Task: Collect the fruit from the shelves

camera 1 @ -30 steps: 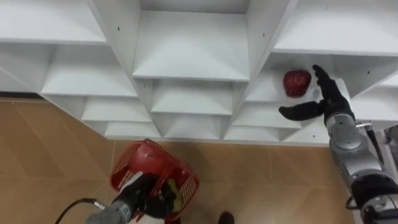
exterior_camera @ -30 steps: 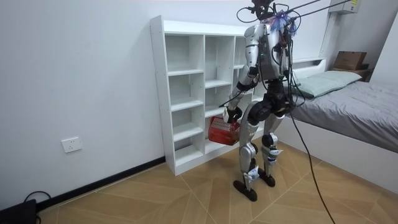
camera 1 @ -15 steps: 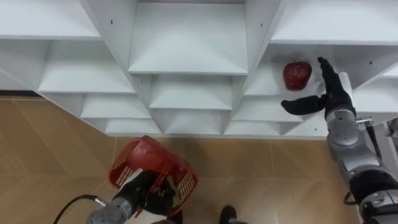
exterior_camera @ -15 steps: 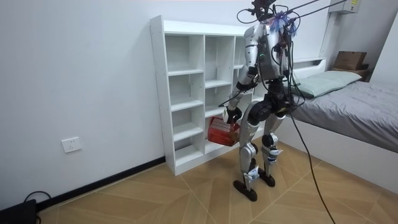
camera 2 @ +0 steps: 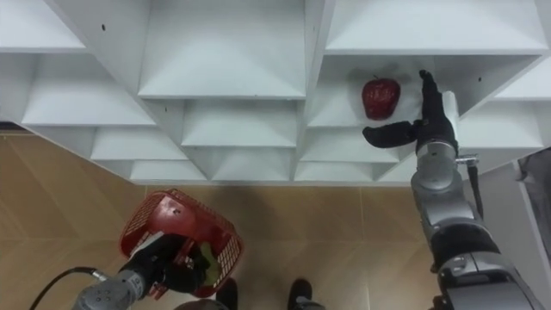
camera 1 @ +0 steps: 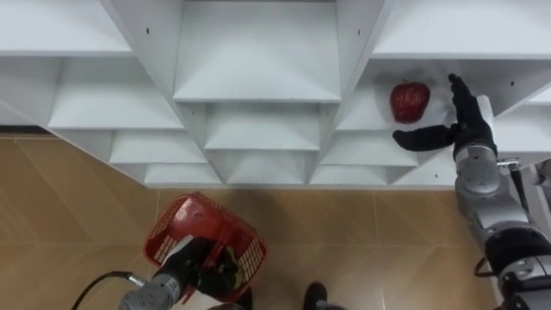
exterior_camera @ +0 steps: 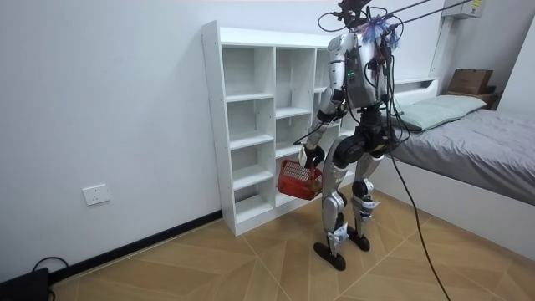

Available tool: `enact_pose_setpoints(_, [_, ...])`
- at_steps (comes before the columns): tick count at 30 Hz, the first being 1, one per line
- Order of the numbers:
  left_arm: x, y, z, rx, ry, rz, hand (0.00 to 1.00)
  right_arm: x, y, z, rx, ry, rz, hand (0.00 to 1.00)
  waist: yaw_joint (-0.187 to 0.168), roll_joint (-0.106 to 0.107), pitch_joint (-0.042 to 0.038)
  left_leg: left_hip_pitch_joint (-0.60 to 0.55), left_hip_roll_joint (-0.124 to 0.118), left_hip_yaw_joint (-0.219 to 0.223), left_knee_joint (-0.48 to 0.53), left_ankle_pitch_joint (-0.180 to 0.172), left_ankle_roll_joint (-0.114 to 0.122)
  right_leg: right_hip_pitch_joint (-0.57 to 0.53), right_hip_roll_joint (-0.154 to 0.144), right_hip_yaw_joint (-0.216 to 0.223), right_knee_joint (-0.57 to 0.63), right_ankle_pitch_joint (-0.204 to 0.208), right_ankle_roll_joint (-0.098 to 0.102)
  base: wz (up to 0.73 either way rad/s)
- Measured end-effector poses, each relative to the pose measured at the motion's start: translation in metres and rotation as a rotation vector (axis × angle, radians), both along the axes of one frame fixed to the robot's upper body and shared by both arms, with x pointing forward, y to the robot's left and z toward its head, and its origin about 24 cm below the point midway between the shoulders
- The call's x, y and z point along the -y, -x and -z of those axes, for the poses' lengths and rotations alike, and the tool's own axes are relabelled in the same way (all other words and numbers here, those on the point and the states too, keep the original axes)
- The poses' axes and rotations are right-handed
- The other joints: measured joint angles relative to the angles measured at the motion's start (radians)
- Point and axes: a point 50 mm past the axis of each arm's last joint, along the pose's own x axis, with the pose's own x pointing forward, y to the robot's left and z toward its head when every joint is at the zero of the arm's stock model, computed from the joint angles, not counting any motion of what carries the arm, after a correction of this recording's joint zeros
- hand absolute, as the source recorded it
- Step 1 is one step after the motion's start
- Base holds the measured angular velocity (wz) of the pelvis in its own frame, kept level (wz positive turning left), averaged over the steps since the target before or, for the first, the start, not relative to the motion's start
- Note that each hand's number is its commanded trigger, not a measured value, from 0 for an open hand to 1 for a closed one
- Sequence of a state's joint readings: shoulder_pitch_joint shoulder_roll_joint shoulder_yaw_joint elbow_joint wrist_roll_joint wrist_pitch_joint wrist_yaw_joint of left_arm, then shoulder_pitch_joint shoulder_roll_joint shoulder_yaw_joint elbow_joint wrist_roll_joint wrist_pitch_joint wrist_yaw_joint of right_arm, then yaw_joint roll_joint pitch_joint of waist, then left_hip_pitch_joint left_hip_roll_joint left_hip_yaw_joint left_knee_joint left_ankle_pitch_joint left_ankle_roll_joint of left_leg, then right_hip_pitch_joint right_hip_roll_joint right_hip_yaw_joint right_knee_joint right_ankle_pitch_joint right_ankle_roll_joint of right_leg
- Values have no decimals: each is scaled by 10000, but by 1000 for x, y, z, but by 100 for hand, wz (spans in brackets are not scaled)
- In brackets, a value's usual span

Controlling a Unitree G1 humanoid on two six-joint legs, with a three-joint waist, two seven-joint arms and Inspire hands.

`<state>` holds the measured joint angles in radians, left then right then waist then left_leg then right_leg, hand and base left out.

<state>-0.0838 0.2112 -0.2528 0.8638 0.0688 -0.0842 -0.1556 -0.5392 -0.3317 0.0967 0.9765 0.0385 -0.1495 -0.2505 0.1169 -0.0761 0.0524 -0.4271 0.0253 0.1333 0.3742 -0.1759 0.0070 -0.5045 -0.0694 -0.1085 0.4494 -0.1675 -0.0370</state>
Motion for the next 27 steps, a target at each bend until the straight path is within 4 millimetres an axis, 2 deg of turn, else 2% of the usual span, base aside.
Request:
enact_pose_setpoints(16, [-1,-1,0,23,-104,-73,100,-2,-6,-9,365,160,39,0,8,-59,8,18,-6,6,-11,5,3,14,-4,-11,-28,9,1,0])
enact_pose_setpoints(27, [3,2,3,-151,-150,149,100,-9,-7,-8,269,376,-284,0,44,-59,13,86,-2,3,16,9,11,126,-26,-72,-34,8,3,1])
